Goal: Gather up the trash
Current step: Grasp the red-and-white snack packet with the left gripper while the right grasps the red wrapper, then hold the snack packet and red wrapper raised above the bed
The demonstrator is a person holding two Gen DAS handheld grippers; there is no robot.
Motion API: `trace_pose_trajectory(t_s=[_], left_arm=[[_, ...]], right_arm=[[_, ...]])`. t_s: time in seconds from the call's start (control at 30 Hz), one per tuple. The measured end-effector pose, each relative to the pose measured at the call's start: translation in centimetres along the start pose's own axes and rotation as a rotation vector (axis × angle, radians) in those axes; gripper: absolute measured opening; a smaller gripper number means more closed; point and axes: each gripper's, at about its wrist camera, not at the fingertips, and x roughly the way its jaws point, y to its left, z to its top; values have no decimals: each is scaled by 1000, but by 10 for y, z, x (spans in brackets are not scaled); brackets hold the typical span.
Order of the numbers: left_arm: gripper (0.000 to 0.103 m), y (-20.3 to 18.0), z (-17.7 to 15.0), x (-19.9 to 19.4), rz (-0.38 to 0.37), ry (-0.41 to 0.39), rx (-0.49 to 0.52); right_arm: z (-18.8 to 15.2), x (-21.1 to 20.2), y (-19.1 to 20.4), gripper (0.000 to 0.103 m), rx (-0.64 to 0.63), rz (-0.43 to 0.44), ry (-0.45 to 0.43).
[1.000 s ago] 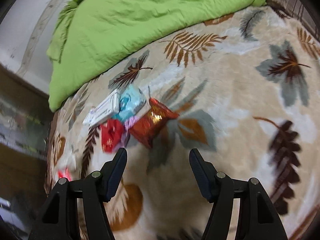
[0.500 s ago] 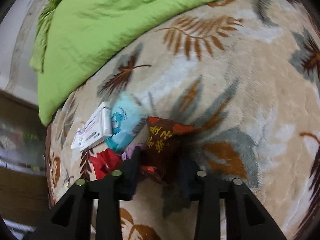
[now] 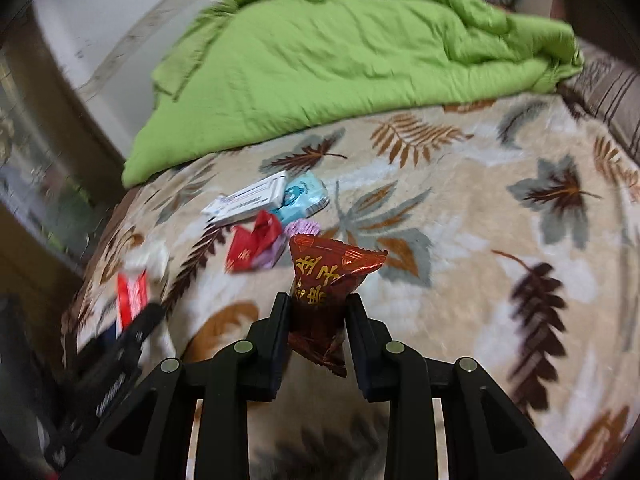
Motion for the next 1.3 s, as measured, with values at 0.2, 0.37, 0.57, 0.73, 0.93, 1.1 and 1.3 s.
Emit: trace_pose_trajectory(t_s=[0.2,0.37,0.57,0.73,0.93,1.1,1.3], left_arm=[[40,-23,-22,-26,-36,4,67],[39,-27,-32,-39,-20,2,84],[39,-29,-38,-48,-11,-8,93],[40,-29,-39,-48,-11,-6,91],[40,-27,-38,-50,-13,-10,86],[40,-26,-38,-50,-16,-10,85],[40,-26,-37,-51,-17,-10,84]], right_arm=[[-31,-35,6,30,-90,-29,-57],[-49,-44,5,30,-112,-33,-63],[-62,-52,-2,30,-108,-32,-79],[-65,-55,0,30,-126,-32,-103],[-67,-56,3,30,-133,-30,-113],[-67,-55,2,30,-125,-31,-109],[-68,-55,3,30,-141,-40,-109]])
